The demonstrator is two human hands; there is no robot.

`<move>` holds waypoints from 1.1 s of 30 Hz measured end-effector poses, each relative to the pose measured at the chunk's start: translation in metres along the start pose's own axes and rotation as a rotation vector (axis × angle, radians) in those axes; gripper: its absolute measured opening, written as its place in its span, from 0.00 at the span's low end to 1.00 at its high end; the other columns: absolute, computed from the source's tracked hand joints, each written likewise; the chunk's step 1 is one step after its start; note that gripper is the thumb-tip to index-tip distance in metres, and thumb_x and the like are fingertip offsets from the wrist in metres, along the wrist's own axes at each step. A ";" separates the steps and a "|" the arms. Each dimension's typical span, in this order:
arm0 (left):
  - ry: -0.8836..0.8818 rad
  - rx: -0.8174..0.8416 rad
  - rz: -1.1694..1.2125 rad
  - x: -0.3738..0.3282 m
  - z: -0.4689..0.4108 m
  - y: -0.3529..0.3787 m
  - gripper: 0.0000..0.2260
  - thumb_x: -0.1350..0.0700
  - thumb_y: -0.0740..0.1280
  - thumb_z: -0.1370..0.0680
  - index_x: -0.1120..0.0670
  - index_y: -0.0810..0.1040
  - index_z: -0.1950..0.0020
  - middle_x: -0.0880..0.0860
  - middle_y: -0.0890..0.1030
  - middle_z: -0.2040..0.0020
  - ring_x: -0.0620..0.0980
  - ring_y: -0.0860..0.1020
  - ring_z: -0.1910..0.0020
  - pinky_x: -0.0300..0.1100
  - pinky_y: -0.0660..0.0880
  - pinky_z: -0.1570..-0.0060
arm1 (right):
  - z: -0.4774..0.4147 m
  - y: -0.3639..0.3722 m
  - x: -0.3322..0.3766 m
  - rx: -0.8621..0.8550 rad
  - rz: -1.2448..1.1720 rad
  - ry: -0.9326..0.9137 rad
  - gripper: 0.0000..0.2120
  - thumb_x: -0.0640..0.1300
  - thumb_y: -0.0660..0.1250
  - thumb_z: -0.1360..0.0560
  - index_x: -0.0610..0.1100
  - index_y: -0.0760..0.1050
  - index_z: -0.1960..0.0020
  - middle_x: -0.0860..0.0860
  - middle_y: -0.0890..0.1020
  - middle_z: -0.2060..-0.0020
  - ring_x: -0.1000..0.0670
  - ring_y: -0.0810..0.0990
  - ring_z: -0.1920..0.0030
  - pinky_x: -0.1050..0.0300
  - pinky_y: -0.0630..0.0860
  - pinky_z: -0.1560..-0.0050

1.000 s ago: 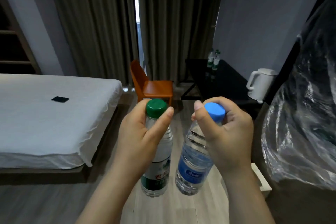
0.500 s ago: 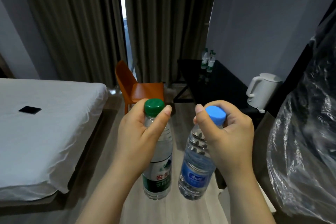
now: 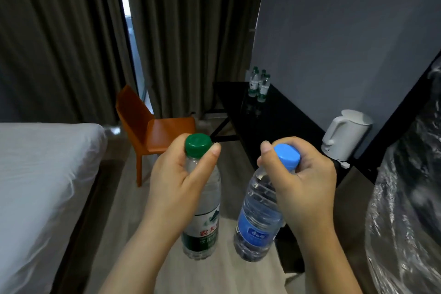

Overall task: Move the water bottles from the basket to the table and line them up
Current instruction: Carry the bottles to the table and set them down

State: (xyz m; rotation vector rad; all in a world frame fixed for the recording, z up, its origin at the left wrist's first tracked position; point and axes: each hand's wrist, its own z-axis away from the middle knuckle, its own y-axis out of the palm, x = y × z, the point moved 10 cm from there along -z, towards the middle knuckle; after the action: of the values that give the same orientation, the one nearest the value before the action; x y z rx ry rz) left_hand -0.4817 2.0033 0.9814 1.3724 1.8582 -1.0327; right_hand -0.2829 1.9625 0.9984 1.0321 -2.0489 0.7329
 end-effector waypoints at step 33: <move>-0.029 0.027 0.004 0.220 -0.383 0.150 0.12 0.44 0.66 0.25 0.52 0.77 0.59 0.47 0.79 0.60 0.43 0.77 0.62 0.38 0.74 0.64 | -0.358 0.179 -0.236 0.016 0.096 -0.005 0.13 0.52 0.68 0.28 0.44 0.75 0.67 0.49 0.79 0.70 0.51 0.77 0.70 0.70 0.70 0.72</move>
State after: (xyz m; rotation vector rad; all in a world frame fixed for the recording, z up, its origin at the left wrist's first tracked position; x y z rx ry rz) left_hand -0.4071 2.4638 0.9631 1.3694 1.8261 -1.0733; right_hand -0.2111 2.4214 0.9889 0.9508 -2.1123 0.7979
